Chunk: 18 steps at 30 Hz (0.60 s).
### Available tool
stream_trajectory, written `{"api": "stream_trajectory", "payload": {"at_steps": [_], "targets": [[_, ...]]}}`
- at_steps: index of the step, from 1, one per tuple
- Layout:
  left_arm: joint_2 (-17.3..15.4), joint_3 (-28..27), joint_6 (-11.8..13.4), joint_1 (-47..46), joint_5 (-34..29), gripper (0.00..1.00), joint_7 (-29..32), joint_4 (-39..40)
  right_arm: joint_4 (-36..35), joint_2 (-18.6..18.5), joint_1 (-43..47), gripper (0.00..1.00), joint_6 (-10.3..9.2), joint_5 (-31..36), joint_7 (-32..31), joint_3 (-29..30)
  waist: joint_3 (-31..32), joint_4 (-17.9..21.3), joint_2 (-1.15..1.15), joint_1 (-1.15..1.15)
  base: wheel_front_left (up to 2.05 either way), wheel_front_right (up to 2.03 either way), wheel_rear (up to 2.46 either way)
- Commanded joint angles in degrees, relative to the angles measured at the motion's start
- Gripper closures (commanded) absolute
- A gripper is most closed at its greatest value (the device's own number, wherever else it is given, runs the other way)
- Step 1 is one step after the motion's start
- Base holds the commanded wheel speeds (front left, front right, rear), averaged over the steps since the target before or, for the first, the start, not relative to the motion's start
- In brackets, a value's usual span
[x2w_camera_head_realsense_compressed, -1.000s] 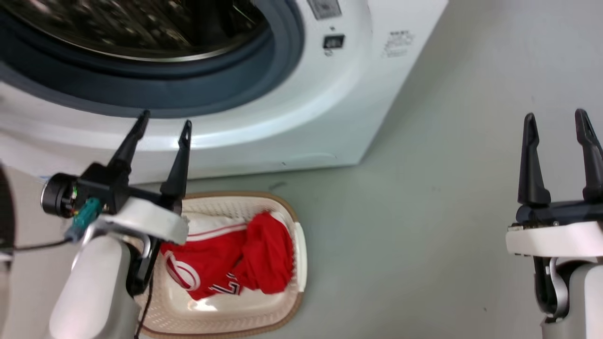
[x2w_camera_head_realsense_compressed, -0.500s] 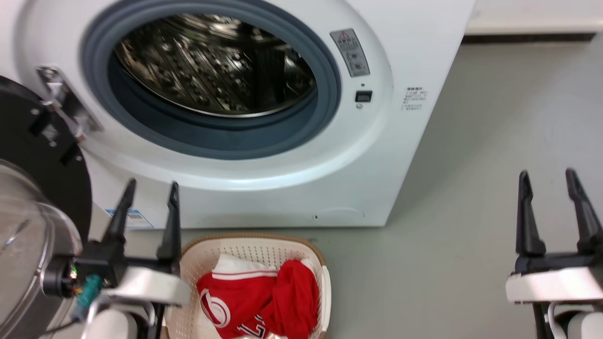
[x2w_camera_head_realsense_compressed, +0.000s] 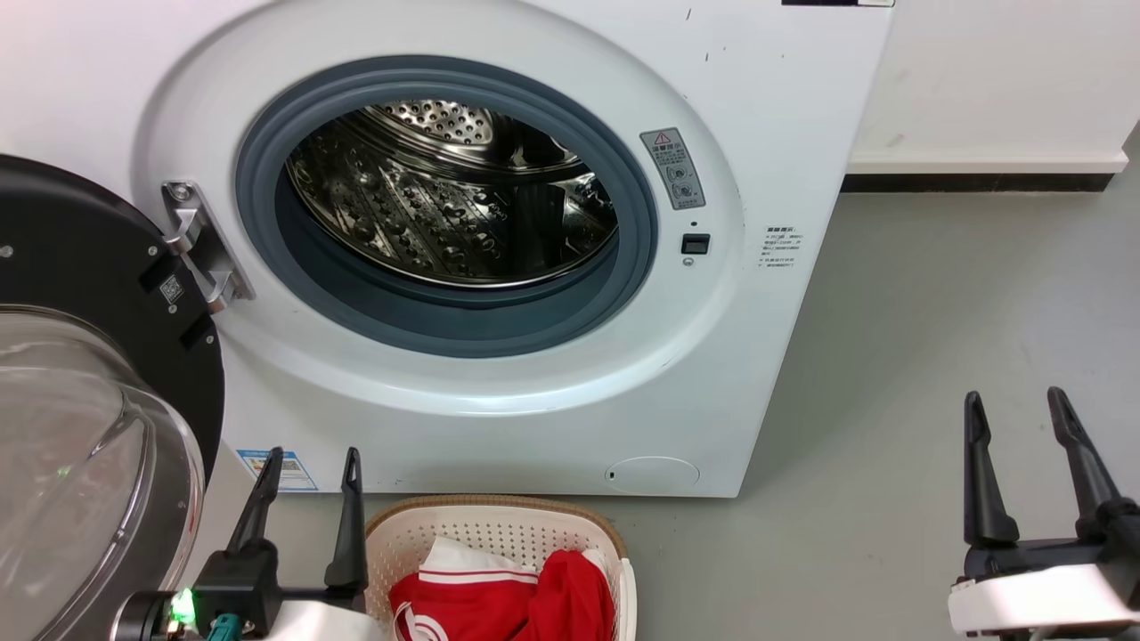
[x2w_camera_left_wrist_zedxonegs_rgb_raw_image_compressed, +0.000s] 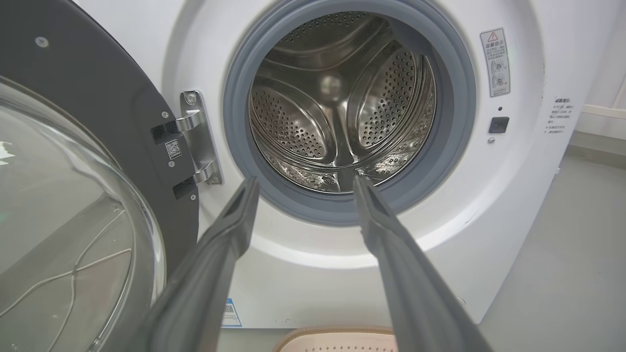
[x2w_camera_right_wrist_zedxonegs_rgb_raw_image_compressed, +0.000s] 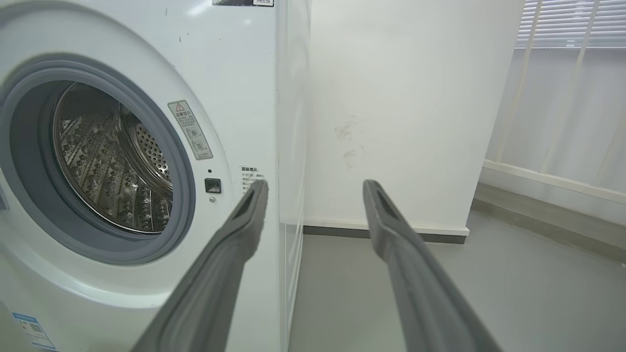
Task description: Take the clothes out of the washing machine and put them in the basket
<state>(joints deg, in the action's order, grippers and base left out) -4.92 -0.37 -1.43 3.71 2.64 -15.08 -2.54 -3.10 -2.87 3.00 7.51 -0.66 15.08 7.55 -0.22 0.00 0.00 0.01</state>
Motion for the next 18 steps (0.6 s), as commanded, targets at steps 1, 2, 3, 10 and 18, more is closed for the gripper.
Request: {"api": "stream_trajectory", "payload": {"at_steps": [1, 2, 3, 10, 18], "targets": [[0.25, -0.58, 0.57, 1.0, -0.26, 0.0, -0.13, -0.16, -0.1, -0.01, 1.04, 0.0, -0.05, -0.35, 0.13, -0.19, 0.38, 0.35, 0.0, -0.01, 0.0, 0.0, 0.0], [0.4, -0.84, 0.52, 1.13, -0.19, 0.0, -0.13, -0.27, -0.29, -0.01, 1.01, 0.0, -0.05, -0.5, 0.13, -0.1, 0.53, 0.46, 0.0, -0.01, 0.0, 0.0, 0.0], [0.43, -0.99, 0.66, 1.29, -0.62, 0.0, -0.13, -0.29, -0.49, -0.01, 1.1, 0.0, -0.04, -0.82, 0.13, 0.1, 0.65, 0.64, 0.0, -0.01, 0.0, 0.0, 0.0], [0.87, -2.22, 1.22, 1.71, -1.08, 0.0, -0.13, 0.09, -0.89, -0.01, 1.49, 0.0, -0.04, -1.06, 0.13, 0.16, 0.32, 1.68, 0.0, -0.01, 0.0, 0.0, 0.0], [1.01, -1.87, 1.48, 1.75, -1.7, 0.0, -0.13, -0.21, -0.49, -0.01, 0.96, 0.0, -0.05, -0.74, 0.13, -0.49, 0.23, 2.41, 0.0, -0.01, 0.0, 0.0, 0.0]]}}
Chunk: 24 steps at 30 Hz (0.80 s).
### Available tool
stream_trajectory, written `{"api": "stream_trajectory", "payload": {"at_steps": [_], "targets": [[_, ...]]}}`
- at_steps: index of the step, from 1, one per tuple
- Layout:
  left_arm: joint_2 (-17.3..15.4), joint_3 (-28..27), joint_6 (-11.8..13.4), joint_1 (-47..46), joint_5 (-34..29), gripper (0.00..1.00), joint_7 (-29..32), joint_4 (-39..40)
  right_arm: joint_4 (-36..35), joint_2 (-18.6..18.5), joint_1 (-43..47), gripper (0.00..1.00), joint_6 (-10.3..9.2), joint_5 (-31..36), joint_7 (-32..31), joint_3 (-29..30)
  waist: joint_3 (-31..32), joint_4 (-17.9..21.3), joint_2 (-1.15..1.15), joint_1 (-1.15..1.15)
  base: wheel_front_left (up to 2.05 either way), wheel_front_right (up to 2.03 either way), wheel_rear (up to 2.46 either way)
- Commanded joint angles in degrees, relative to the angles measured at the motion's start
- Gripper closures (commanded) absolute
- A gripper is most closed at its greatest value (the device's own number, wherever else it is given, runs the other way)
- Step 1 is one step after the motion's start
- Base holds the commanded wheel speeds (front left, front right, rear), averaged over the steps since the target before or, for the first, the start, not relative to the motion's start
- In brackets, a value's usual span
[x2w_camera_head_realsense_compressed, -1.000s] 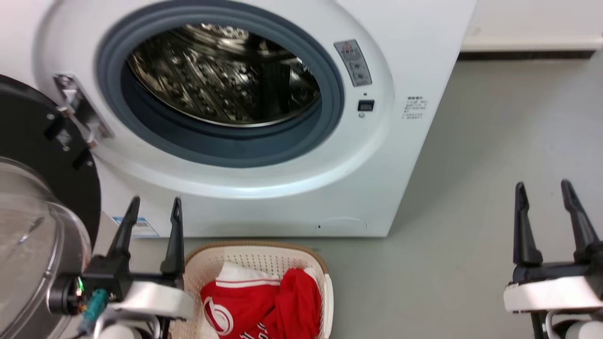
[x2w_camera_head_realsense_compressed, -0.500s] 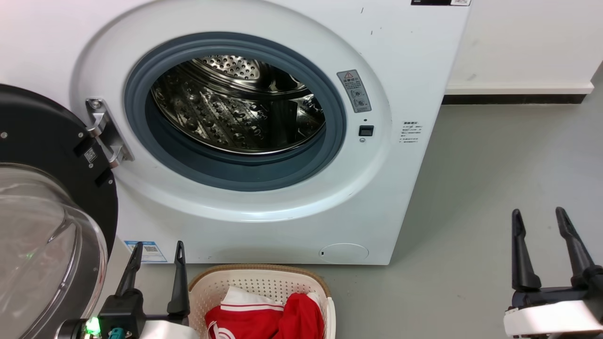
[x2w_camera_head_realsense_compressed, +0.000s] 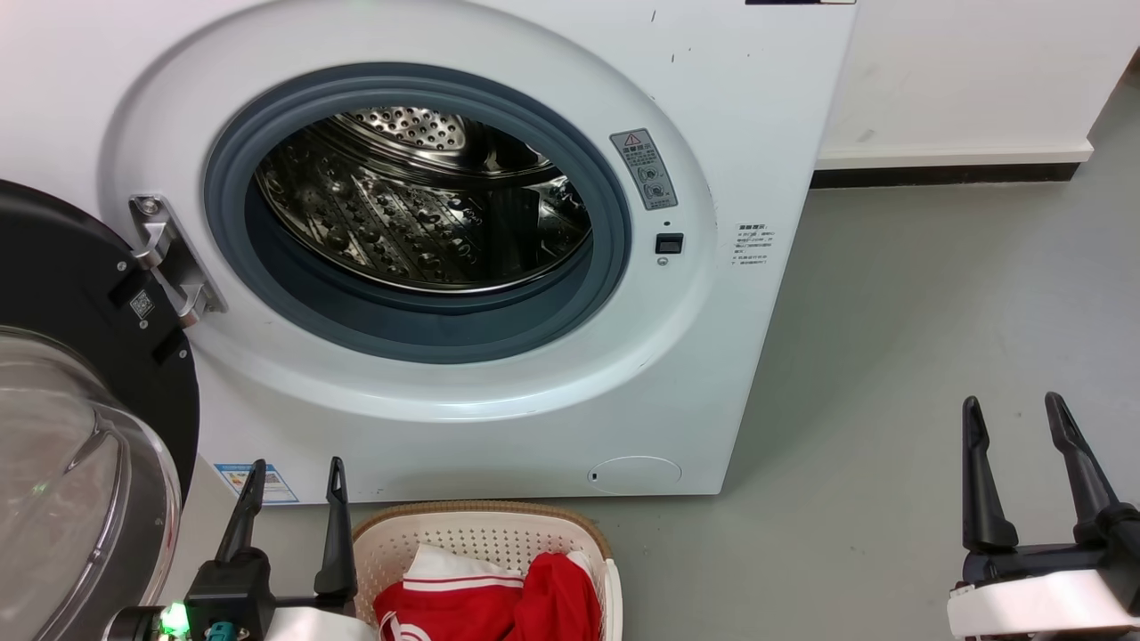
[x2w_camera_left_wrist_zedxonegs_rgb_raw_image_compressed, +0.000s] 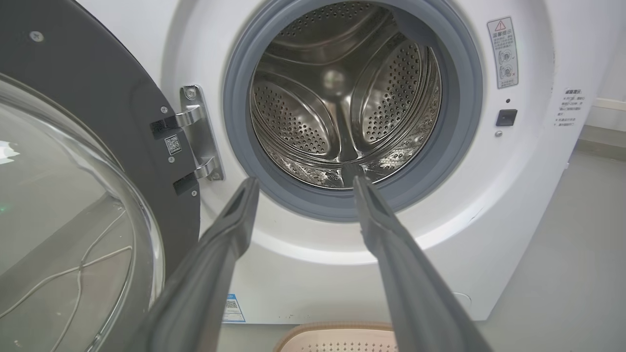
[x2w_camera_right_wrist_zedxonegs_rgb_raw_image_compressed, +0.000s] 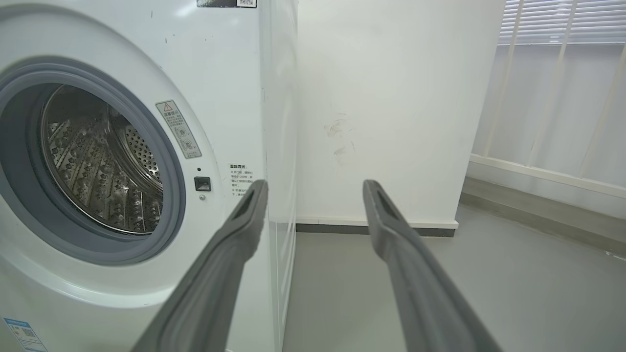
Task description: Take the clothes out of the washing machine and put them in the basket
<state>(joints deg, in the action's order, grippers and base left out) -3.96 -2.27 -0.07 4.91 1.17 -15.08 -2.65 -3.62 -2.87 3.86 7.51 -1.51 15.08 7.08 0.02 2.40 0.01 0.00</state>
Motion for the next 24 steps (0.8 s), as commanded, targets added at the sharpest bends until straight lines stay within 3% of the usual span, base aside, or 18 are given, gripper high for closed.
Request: {"api": "stream_trajectory", "payload": {"at_steps": [1, 17, 18, 24], "targets": [[0.08, 0.11, 0.13, 0.43, -0.3, 0.0, -0.13, -0.05, 0.09, -0.01, 0.03, 0.0, -0.04, 0.11, 0.13, -0.08, -0.01, 0.07, -0.01, 0.0, 0.0, 0.0, 0.0], [0.43, 0.24, 1.09, -0.61, -0.34, 0.0, -0.13, 1.4, 3.66, -0.01, 0.56, 0.0, -0.04, 1.14, 0.13, -1.38, 0.05, -0.04, -0.01, 0.0, 0.0, 0.0, 0.0], [0.49, 0.25, 1.08, -0.2, -0.43, 1.0, 0.01, 0.96, 3.8, 0.01, 0.1, 1.0, 0.01, 0.98, -0.01, -1.34, 0.06, -0.04, -0.01, 0.0, 0.0, 0.0, 0.0], [0.75, -0.63, 0.66, -0.87, 3.65, 1.0, 1.73, -1.79, 5.78, 0.14, -0.18, 1.0, 0.01, -3.43, -1.1, -1.43, 0.06, -0.11, -0.01, 0.0, 0.0, 0.0, 0.0]]}}
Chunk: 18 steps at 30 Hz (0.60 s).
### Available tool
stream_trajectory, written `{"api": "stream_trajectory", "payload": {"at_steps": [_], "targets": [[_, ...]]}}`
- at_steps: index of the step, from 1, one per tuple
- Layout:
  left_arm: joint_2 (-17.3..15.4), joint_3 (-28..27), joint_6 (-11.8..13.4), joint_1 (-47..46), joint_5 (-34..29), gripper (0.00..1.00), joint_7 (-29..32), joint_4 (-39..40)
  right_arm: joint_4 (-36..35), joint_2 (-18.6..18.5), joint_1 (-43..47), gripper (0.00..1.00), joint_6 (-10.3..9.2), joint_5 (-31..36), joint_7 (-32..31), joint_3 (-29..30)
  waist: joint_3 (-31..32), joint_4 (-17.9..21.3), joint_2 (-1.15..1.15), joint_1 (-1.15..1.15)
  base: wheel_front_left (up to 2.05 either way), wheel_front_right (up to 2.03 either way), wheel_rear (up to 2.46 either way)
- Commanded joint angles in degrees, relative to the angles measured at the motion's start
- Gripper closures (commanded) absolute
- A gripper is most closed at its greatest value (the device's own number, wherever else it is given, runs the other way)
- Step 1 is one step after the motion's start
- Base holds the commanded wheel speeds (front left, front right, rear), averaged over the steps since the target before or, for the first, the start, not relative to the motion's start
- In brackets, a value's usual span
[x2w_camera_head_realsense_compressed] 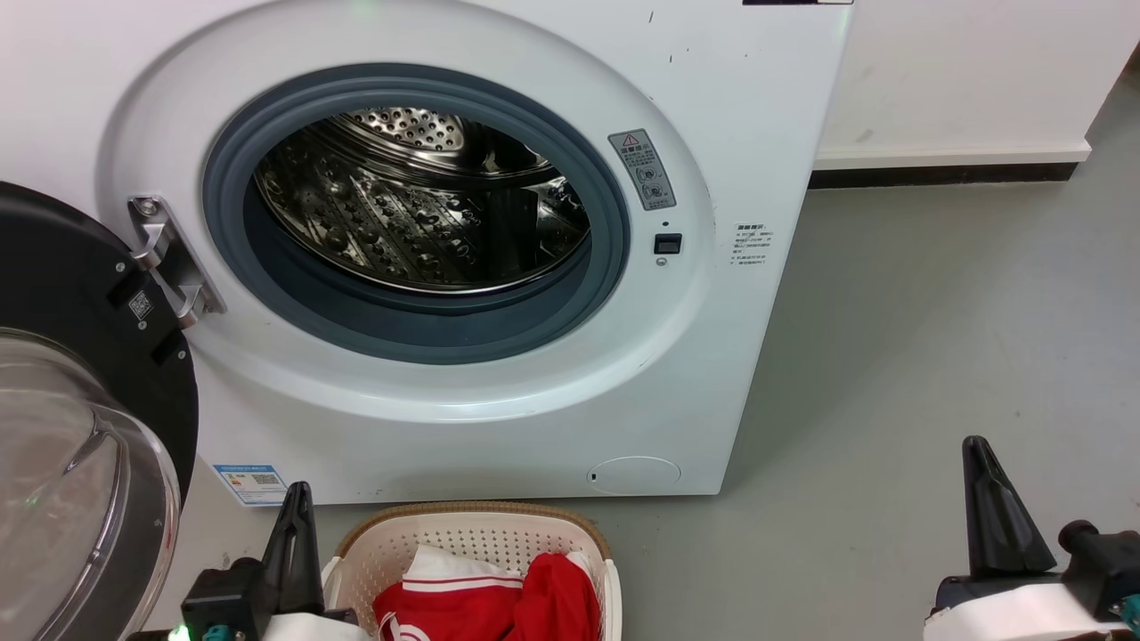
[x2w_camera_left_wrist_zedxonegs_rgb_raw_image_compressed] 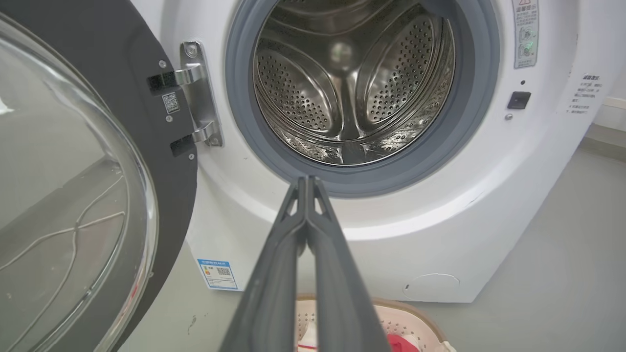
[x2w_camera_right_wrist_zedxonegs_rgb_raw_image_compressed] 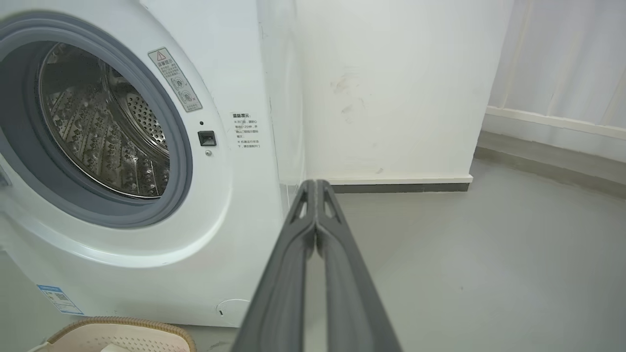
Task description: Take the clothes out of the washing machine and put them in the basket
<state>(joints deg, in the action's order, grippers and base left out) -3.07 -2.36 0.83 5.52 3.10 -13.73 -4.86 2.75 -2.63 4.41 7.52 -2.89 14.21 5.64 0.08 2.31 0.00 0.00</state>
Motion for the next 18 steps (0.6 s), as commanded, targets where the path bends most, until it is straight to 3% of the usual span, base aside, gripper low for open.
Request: {"api": "stream_trajectory", "payload": {"at_steps": [1, 18], "targets": [[-0.14, -0.65, -0.35, -1.69, 3.0, 1.0, 0.74, 0.23, -0.42, -0.11, -0.88, 1.0, 0.0, -3.35, -0.53, 0.02, 0.0, -0.04, 0.0, 0.0, 0.0, 0.0, 0.0], [-0.07, -1.04, -2.17, -3.65, 22.58, 1.0, 4.78, -1.35, 2.14, -0.31, -3.26, 1.0, -0.01, -22.88, -4.99, 0.1, -0.04, -0.36, 0.0, 0.0, 0.0, 0.0, 0.0]]}}
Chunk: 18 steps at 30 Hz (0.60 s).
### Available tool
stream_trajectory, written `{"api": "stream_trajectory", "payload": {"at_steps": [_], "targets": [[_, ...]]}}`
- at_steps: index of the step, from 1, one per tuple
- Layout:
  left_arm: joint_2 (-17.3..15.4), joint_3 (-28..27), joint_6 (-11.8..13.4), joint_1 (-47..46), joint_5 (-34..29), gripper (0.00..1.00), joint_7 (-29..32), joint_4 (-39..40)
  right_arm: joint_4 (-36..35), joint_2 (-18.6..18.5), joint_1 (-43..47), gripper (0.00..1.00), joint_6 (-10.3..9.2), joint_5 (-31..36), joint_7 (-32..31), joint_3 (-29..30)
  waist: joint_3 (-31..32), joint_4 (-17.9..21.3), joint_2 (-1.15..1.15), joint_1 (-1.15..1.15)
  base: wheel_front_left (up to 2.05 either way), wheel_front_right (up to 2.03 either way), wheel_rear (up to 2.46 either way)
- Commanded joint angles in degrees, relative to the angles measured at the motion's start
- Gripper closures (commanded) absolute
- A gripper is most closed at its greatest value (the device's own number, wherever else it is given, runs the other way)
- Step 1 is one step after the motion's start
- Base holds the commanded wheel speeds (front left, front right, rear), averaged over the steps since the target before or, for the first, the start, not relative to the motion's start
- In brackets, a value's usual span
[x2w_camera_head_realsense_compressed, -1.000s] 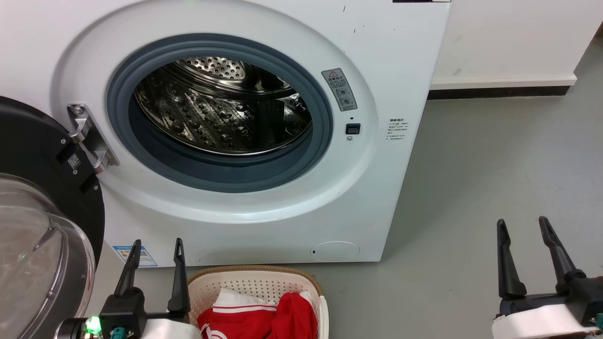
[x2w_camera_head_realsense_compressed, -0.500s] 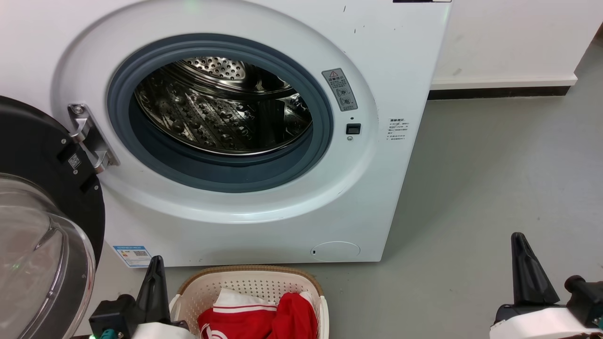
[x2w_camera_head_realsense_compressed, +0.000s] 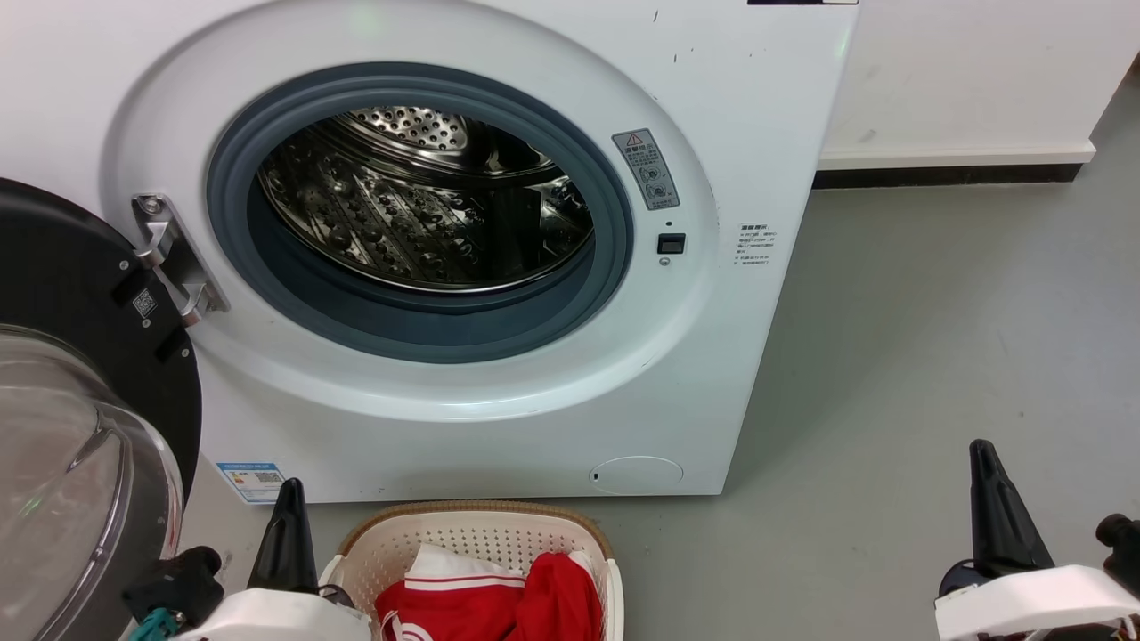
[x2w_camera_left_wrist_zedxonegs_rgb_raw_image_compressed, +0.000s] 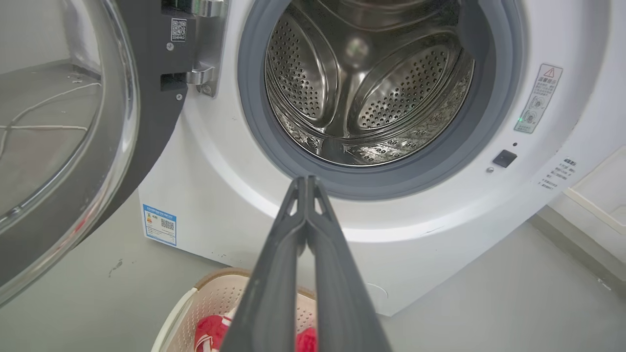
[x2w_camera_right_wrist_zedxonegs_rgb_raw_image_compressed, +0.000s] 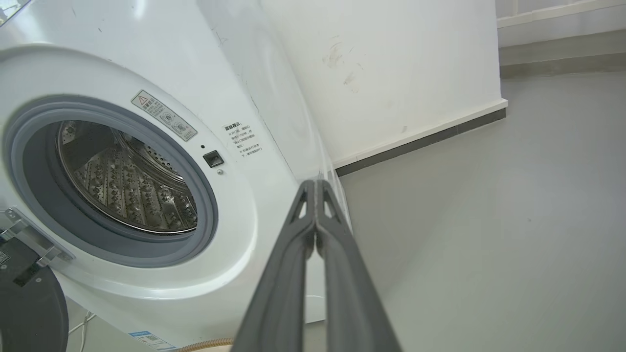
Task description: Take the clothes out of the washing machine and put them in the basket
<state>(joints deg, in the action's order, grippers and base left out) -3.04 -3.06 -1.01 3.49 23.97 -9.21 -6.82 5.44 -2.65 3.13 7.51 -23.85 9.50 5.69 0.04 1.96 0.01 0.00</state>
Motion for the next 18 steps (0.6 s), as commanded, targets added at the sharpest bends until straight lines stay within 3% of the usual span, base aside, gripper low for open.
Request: {"api": "stream_trajectory", "payload": {"at_steps": [1, 18], "targets": [[-0.1, -0.38, -0.44, -1.74, 2.75, 1.0, 0.5, 0.49, -0.42, -0.29, -2.09, 1.0, 0.0, -2.95, -0.51, 0.07, 0.0, -0.03, -0.01, 0.0, 0.0, 0.0, 0.0], [-0.04, -1.14, -2.0, -3.85, 19.33, 1.0, 4.32, -1.39, 1.82, -0.4, -4.11, 1.0, 0.0, -19.61, -4.39, 0.18, -0.04, -0.37, -0.01, 0.0, 0.0, 0.0, 0.0]]}}
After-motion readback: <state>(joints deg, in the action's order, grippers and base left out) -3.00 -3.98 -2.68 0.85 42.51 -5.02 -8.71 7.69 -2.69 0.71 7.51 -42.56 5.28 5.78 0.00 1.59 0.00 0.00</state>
